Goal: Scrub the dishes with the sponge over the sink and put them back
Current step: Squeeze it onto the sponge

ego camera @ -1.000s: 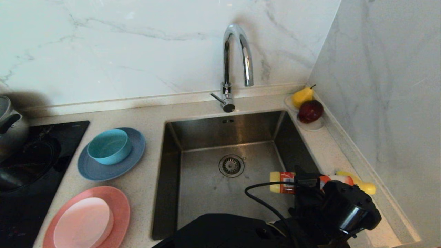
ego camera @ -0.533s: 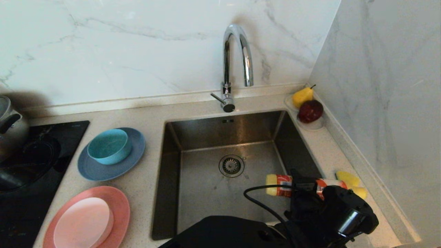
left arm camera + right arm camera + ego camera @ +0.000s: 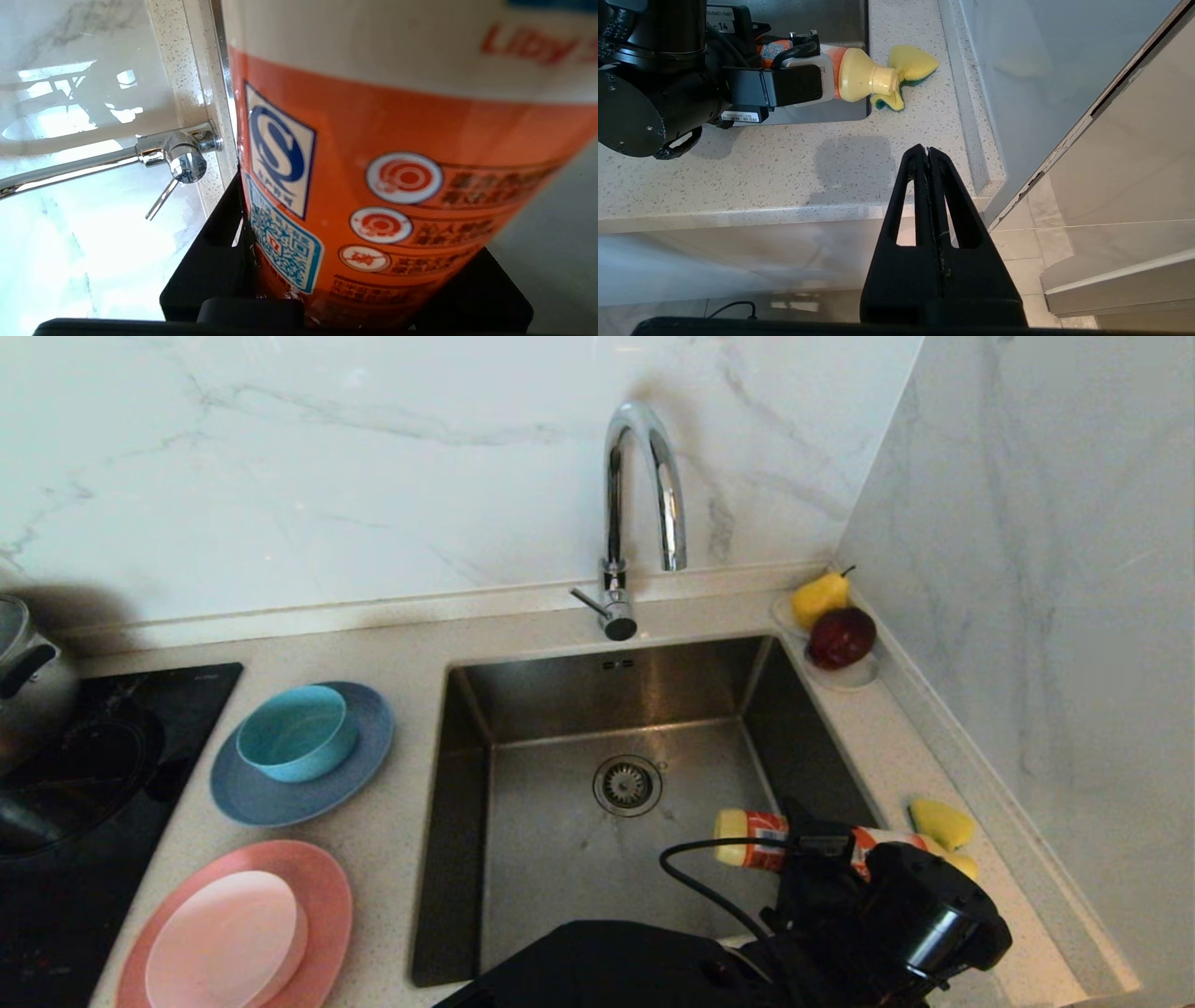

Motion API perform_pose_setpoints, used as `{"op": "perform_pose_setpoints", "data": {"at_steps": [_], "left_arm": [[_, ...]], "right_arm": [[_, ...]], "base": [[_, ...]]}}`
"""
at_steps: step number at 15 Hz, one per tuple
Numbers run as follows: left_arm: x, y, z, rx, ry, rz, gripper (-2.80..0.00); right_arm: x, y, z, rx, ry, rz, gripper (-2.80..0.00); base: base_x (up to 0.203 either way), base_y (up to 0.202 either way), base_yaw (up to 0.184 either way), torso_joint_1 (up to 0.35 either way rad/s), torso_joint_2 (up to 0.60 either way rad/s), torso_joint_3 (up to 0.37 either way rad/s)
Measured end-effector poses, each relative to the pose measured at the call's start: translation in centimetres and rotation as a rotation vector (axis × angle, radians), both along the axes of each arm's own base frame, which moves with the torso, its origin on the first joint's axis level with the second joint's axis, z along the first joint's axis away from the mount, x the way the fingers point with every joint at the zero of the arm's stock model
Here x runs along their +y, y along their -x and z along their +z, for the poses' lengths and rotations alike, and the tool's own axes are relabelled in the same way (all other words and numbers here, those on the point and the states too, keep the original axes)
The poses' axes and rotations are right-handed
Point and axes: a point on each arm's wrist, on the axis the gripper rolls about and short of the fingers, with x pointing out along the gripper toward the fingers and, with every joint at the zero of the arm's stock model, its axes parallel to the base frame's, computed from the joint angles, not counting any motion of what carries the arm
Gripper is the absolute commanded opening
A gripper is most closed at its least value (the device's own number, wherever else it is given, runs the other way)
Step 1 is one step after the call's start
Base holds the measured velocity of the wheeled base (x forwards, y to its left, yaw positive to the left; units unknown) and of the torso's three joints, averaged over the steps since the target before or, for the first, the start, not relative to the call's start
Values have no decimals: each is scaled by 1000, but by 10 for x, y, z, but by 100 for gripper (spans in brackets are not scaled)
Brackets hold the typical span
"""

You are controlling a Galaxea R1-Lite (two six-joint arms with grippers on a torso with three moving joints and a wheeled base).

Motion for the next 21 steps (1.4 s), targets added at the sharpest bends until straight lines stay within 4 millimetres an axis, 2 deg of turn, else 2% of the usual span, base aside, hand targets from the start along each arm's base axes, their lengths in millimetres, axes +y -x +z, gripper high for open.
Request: {"op": "perform_pose_setpoints", "data": {"at_steps": [8, 13, 21], "left_arm": [[3, -7, 1, -8, 27, 15, -280], [2, -11, 10, -48, 110, 28, -280], [4, -14, 5, -33, 65, 32, -280]], "right_arm": [[0, 0, 0, 0, 0, 0, -280], [0, 0, 0, 0, 0, 0, -280], [0, 0, 0, 0, 0, 0, -280]], "base": [[0, 0, 0, 0, 0, 0], [0, 0, 0, 0, 0, 0], [0, 0, 0, 0, 0, 0]]}}
